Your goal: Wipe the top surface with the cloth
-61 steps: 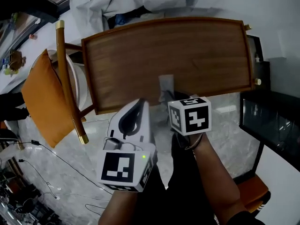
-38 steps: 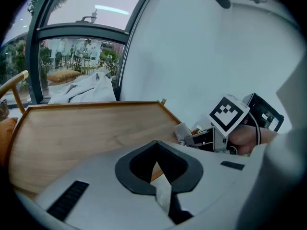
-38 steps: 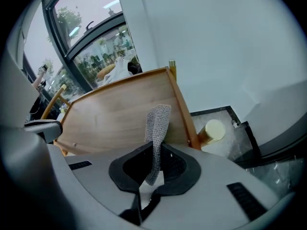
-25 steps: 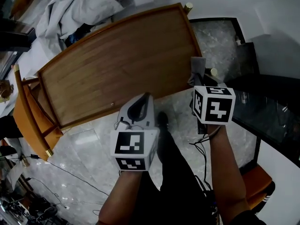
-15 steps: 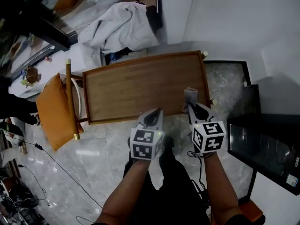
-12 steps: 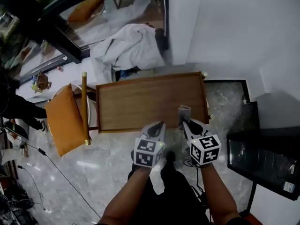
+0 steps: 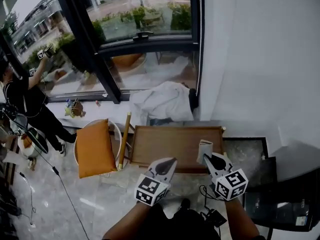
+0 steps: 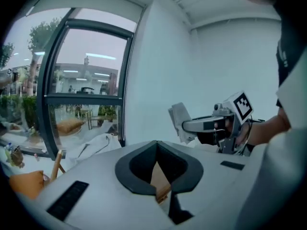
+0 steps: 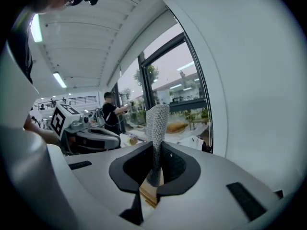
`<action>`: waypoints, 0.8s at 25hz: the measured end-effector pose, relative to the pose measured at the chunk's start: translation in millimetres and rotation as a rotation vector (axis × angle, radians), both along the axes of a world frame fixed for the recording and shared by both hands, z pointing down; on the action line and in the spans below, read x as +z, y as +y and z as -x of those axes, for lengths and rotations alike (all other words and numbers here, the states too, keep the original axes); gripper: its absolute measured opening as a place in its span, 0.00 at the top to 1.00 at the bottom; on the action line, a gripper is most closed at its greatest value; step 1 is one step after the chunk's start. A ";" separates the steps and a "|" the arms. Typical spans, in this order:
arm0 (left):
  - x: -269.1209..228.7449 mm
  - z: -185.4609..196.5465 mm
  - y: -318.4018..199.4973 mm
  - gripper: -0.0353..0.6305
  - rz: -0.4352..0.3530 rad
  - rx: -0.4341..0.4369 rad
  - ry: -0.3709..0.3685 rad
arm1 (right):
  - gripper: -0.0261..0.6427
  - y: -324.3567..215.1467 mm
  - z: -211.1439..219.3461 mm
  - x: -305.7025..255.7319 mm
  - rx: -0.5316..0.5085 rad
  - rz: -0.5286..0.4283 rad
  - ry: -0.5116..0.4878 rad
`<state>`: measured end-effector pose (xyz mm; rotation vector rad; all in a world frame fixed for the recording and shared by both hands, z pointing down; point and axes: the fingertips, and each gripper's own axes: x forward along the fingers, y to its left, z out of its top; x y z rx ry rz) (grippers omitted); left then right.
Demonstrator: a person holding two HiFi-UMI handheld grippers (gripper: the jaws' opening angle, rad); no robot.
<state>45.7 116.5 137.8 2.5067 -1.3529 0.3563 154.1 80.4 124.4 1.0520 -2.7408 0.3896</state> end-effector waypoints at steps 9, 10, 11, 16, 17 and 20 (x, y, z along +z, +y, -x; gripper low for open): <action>-89.6 63.8 59.5 0.93 -0.162 -0.033 0.136 | 0.91 50.0 -12.4 -83.0 -0.030 -0.156 -0.053; -92.7 69.2 65.8 0.93 -0.171 -0.026 0.138 | 0.91 58.0 -12.0 -88.3 -0.033 -0.155 -0.067; -95.8 73.7 72.1 0.93 -0.177 -0.014 0.140 | 0.91 67.5 -11.2 -95.4 -0.035 -0.154 -0.088; -117.5 90.8 118.8 0.93 -0.230 0.075 0.153 | 0.91 119.4 -1.3 -121.2 -0.004 -0.210 -0.110; -119.3 95.2 129.6 0.93 -0.239 0.089 0.160 | 0.91 129.3 3.0 -120.8 0.004 -0.208 -0.113; -115.8 111.6 160.9 0.93 -0.231 0.122 0.191 | 0.91 160.5 24.0 -117.7 0.022 -0.186 -0.135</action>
